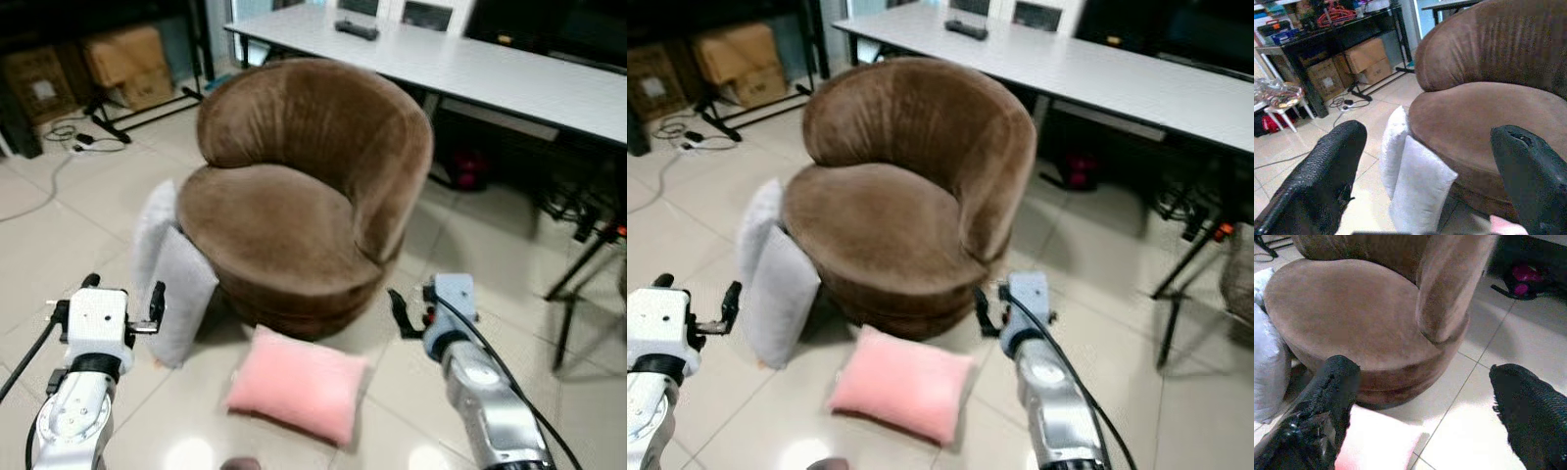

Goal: Move the pillow to the sofa from floor

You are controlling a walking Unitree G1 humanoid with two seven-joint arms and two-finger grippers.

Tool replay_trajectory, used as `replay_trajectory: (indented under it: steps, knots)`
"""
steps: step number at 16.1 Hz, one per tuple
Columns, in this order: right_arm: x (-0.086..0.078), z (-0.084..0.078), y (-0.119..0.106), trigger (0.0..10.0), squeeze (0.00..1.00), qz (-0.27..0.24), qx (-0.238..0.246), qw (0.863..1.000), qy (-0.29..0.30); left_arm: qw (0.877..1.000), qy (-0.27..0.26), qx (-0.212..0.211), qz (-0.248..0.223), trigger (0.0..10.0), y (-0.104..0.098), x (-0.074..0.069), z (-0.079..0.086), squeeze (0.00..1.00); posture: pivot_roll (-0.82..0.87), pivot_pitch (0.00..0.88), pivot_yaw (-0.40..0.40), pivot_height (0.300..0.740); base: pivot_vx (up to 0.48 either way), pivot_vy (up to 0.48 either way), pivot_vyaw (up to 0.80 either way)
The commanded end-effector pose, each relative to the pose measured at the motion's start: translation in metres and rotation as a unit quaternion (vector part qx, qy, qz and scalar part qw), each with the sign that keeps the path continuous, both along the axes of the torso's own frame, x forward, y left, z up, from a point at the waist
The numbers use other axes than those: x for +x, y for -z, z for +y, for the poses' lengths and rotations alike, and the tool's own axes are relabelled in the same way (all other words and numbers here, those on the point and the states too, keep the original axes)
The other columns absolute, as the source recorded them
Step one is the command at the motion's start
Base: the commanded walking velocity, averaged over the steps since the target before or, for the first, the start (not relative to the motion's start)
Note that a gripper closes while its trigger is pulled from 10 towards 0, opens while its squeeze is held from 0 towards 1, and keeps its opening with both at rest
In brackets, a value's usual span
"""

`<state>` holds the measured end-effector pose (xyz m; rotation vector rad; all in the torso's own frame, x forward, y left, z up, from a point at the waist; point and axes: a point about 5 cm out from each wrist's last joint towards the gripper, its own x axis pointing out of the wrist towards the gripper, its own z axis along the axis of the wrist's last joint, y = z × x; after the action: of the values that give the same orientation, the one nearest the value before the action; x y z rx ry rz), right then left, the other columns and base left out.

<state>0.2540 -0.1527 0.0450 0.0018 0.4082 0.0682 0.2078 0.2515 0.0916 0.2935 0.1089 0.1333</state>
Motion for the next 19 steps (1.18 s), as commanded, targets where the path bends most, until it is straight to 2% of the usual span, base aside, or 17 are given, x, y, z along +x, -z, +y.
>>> replay_trajectory:
  steps: [1,12,16,19]
  knots:
    - [0.003,0.004,-0.003,10.0,0.00,-0.004,0.003,1.000,-0.008,1.000,-0.002,0.001,-0.005,10.0,-0.001,0.000,0.000,0.00,0.13,0.000,-0.060,0.740,0.000,0.480,0.00]
    - [0.002,0.003,-0.001,10.0,0.00,-0.004,0.005,1.000,-0.001,1.000,-0.005,0.001,-0.002,10.0,0.001,-0.002,0.001,0.00,0.12,0.000,-0.064,0.740,0.000,0.480,0.00]
    - [0.000,-0.002,-0.004,10.0,0.00,-0.037,0.024,0.998,0.040,1.000,-0.005,0.003,-0.002,10.0,0.000,-0.002,0.001,0.00,0.12,0.000,-0.059,0.740,0.000,0.480,0.00]
    - [0.002,-0.007,-0.013,10.0,0.00,-0.086,0.035,0.993,0.069,1.000,-0.011,0.004,-0.010,10.0,-0.001,-0.001,0.001,0.00,0.12,0.000,-0.060,0.740,0.000,0.480,0.00]
